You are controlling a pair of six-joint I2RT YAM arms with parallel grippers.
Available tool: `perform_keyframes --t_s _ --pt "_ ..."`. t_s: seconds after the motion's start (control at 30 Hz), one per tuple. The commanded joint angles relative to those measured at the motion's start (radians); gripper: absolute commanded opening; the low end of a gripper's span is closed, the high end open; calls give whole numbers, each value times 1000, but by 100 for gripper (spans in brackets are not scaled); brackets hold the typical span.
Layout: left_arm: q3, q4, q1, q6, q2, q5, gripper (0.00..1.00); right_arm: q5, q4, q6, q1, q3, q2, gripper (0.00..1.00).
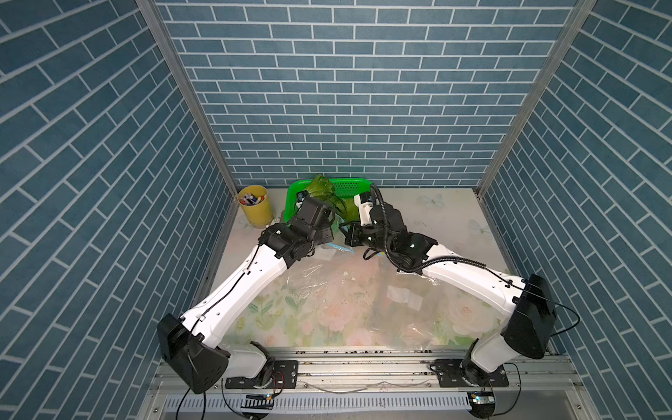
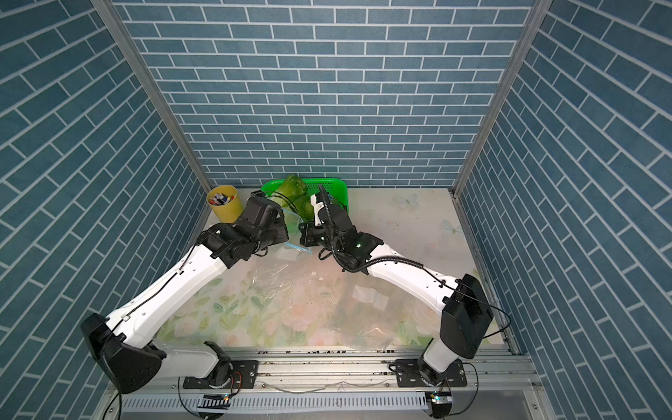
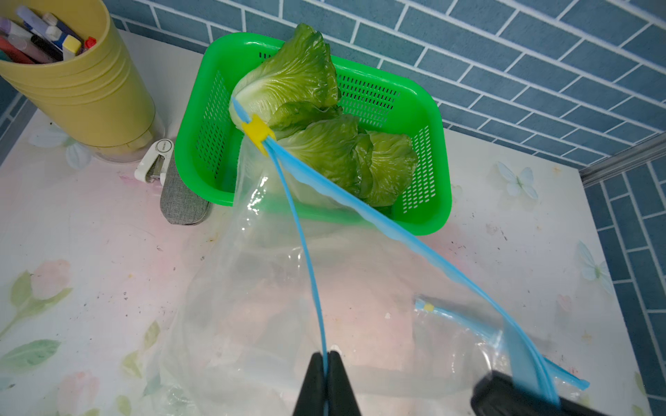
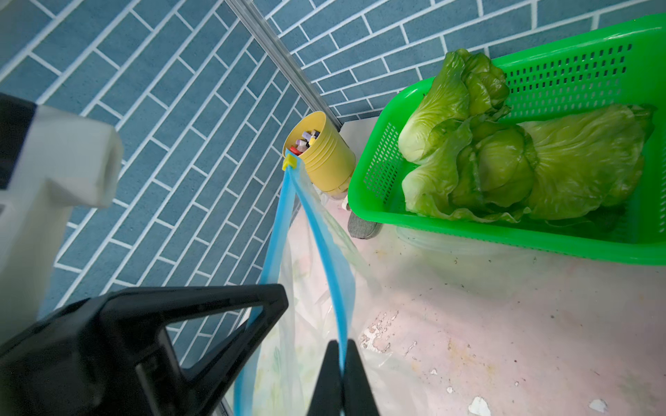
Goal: Put the chinese cabbages into a zipper bag and zip it
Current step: Open the zipper of the food storage bag at the center of the board.
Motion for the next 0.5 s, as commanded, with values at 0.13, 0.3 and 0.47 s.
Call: perform_keyframes --t_s 0.13,0.3,0.47 --pt "-5 -54 44 185 -83 -38 0 -163 -158 -6 7 97 17 14" --pt "59 -130 75 385 -87 32 0 -305 -156 32 8 115 45 18" --pt "76 -158 74 470 -73 117 0 -345 -116 71 6 97 88 18"
